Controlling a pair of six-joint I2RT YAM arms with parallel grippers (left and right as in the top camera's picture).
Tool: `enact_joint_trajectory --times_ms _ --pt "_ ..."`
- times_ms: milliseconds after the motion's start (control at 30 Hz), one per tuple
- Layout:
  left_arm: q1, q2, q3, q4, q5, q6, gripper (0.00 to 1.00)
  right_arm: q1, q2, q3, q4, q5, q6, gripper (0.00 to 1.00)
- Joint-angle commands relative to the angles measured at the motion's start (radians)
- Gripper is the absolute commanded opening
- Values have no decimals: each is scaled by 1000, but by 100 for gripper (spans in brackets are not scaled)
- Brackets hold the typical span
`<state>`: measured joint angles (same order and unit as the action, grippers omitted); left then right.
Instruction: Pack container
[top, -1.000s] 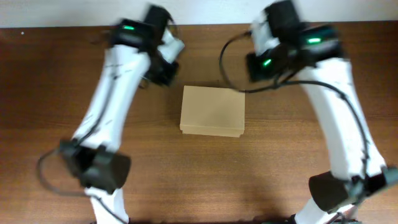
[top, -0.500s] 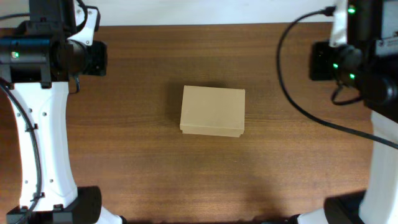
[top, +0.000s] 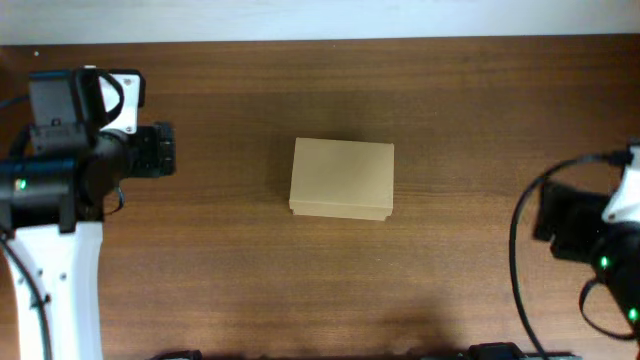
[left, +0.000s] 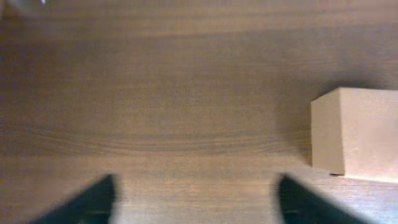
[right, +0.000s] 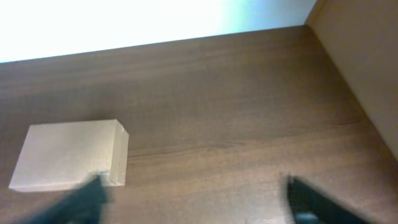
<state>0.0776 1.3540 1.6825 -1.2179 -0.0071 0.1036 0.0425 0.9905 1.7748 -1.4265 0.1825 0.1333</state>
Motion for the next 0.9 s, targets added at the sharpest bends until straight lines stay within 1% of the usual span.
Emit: enact_joint_trajectory --times_ms 0,667,767,833,867 --pt "-3 -6 -13 6 14 -5 99 -4 -17 -27 11 -3 6 99" --pt "-3 -4 -13 6 14 -5 99 -5 -15 -35 10 -3 6 99" --pt "-3 -4 -13 6 14 -5 99 -5 -82 -88 32 18 -2 99" --pt "-3 -4 -13 6 15 -5 99 -5 -153 -159 90 38 -4 99" --pt "-3 -4 -13 6 14 -5 99 -5 -208 -221 146 35 -4 99"
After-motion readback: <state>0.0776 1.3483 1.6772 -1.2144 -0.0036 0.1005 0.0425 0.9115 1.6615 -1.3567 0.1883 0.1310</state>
